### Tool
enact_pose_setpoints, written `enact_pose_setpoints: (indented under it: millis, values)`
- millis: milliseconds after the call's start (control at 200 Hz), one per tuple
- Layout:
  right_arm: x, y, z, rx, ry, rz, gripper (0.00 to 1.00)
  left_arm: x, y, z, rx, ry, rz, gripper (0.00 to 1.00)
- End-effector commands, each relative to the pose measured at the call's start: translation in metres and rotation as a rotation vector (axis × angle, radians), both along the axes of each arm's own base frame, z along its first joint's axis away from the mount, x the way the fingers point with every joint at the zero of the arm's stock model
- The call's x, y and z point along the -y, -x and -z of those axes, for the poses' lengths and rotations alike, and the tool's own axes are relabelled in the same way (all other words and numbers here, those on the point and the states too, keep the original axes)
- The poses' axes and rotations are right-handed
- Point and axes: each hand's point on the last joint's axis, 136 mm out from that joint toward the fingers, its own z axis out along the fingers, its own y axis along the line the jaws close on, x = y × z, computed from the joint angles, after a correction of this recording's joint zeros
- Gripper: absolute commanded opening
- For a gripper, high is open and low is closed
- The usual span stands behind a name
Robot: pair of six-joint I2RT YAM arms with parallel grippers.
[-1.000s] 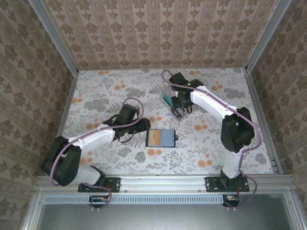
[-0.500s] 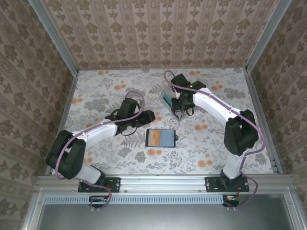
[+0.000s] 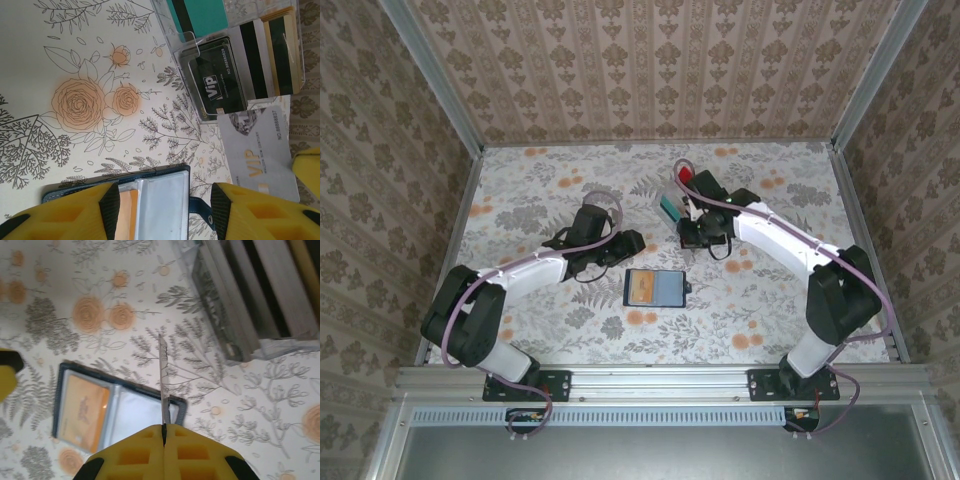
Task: Put the credit cards into the card holder
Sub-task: Pick up the credit card from the storage box, then insert the credit card into the card slot.
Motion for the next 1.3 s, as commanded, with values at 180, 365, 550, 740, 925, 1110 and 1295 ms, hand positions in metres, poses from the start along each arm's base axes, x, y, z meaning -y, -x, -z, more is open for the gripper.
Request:
enact_pose_setpoints:
  millis: [180, 365, 550, 740, 925, 1110, 1295]
  values:
    - [-0.039, 0.03, 0.005, -0.005, -0.095, 0.02, 0.0, 0.0, 0.003, 0.005, -0.024, 0.021, -0.006, 0.53]
    - [-0.05, 0.043, 0.026, -0.026, -0.117, 0.06, 0.0, 0.0, 0.011, 0.014, -0.048, 0.014, 0.004, 0.49]
    - [-0.06, 0.053, 0.042, -0.046, -0.13, 0.09, 0.0, -0.001, 0.024, 0.025, -0.079, 0.007, 0.017, 0.46]
    - [-0.065, 0.059, 0.052, -0.06, -0.115, 0.088, 0.0, 0.008, 0.033, 0.029, -0.087, 0.01, 0.043, 0.41]
    - [-0.064, 0.065, 0.059, -0.081, -0.113, 0.088, 0.0, 0.019, 0.04, 0.036, -0.104, 0.009, 0.064, 0.34]
    - [-0.061, 0.066, 0.064, -0.088, -0.09, 0.101, 0.02, 0.026, 0.043, 0.045, -0.126, 0.003, 0.076, 0.29]
    - [-0.067, 0.068, 0.07, -0.109, -0.104, 0.089, 0.05, 0.031, 0.045, 0.051, -0.141, -0.008, 0.089, 0.27]
